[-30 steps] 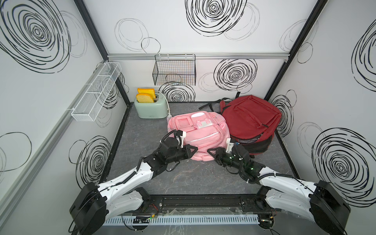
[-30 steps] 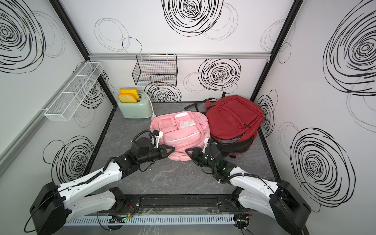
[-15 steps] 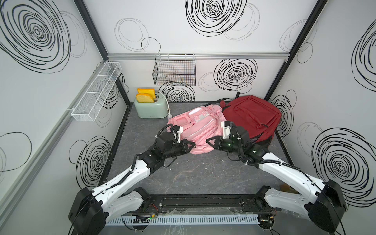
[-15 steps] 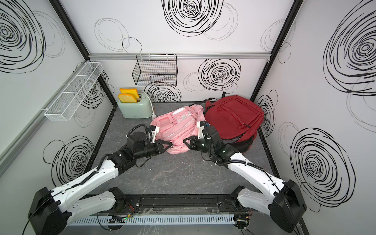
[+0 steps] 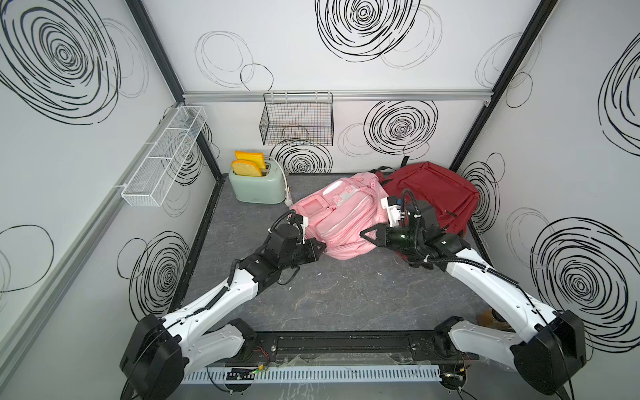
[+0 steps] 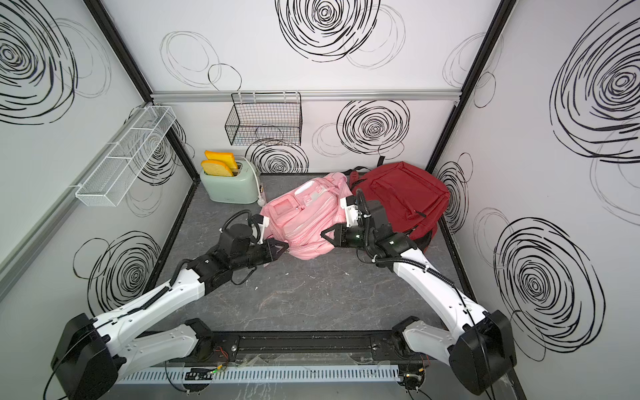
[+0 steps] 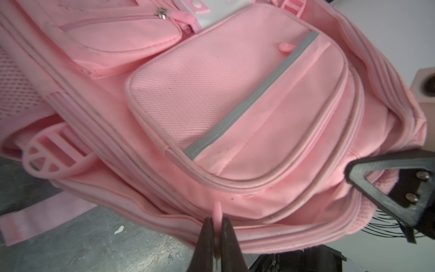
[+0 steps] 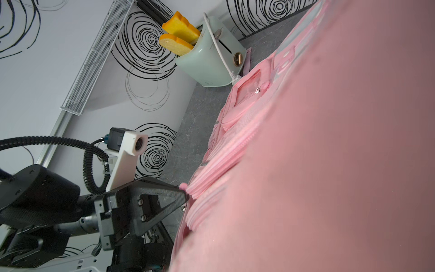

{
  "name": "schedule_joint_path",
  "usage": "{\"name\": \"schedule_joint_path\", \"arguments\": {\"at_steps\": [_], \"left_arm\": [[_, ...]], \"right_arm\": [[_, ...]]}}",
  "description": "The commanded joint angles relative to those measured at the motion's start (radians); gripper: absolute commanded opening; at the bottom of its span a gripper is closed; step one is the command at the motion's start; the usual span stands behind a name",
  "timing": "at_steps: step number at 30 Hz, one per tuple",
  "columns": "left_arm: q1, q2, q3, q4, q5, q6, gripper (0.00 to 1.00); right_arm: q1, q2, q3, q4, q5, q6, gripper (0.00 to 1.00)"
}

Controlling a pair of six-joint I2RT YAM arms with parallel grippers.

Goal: Zip up the backpack
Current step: Zip the zipper on the backpack, then place the backpack on the backpack.

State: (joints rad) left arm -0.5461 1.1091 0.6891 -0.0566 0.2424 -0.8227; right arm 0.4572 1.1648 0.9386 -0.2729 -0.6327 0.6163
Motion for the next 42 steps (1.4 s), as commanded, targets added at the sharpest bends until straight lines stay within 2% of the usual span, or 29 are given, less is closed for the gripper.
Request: {"name": "schedule_joint_path", "arguments": {"at_steps": [1, 9, 20, 26, 29, 30, 31, 32, 33, 34, 35, 36, 41, 42], "left_arm": [[0.075, 0.033, -0.041, 0.017, -0.064, 0.018, 0.00], [0.149, 0.082, -0.010, 0.057, -0.128, 0.008, 0.00], [0.187, 0.139, -0.003, 0.065, -0.288, -0.005, 0.00], [0.184, 0.169, 0.020, 0.035, -0.415, 0.003, 0.00], [0.176, 0.168, 0.029, 0.024, -0.442, 0.011, 0.00], [0.173, 0.162, 0.027, 0.028, -0.436, 0.011, 0.05], [0.169, 0.153, 0.024, 0.033, -0.419, 0.011, 0.22], [0.165, 0.140, 0.021, 0.038, -0.395, 0.003, 0.43], [0.159, 0.122, 0.011, 0.054, -0.359, -0.003, 0.57], [0.150, 0.096, 0.003, 0.061, -0.340, -0.009, 0.64], [0.134, 0.063, -0.006, 0.062, -0.327, -0.016, 0.79], [0.119, 0.029, -0.012, 0.057, -0.317, -0.017, 0.99], [0.104, -0.113, 0.016, -0.074, -0.311, 0.001, 0.98], [0.108, -0.130, 0.028, -0.096, -0.308, 0.015, 0.98]], "right_arm": [[-0.029, -0.017, 0.118, 0.044, -0.159, -0.071, 0.00], [-0.086, 0.037, 0.238, -0.173, -0.205, -0.175, 0.00], [-0.169, 0.048, 0.261, -0.289, -0.268, -0.262, 0.00], [-0.203, 0.064, 0.251, -0.296, -0.222, -0.265, 0.00], [-0.227, 0.081, 0.242, -0.314, -0.138, -0.268, 0.00], [-0.227, 0.090, 0.237, -0.317, -0.102, -0.271, 0.00], [-0.230, 0.101, 0.227, -0.313, -0.060, -0.270, 0.00], [-0.230, 0.113, 0.218, -0.309, -0.019, -0.269, 0.00], [-0.229, 0.128, 0.213, -0.311, 0.019, -0.273, 0.00], [-0.230, 0.141, 0.212, -0.314, 0.049, -0.277, 0.00], [-0.230, 0.157, 0.215, -0.317, 0.088, -0.282, 0.00], [-0.231, 0.170, 0.219, -0.322, 0.115, -0.286, 0.00], [-0.235, 0.203, 0.258, -0.363, 0.362, -0.290, 0.00], [-0.236, 0.211, 0.264, -0.375, 0.427, -0.285, 0.04]]}}
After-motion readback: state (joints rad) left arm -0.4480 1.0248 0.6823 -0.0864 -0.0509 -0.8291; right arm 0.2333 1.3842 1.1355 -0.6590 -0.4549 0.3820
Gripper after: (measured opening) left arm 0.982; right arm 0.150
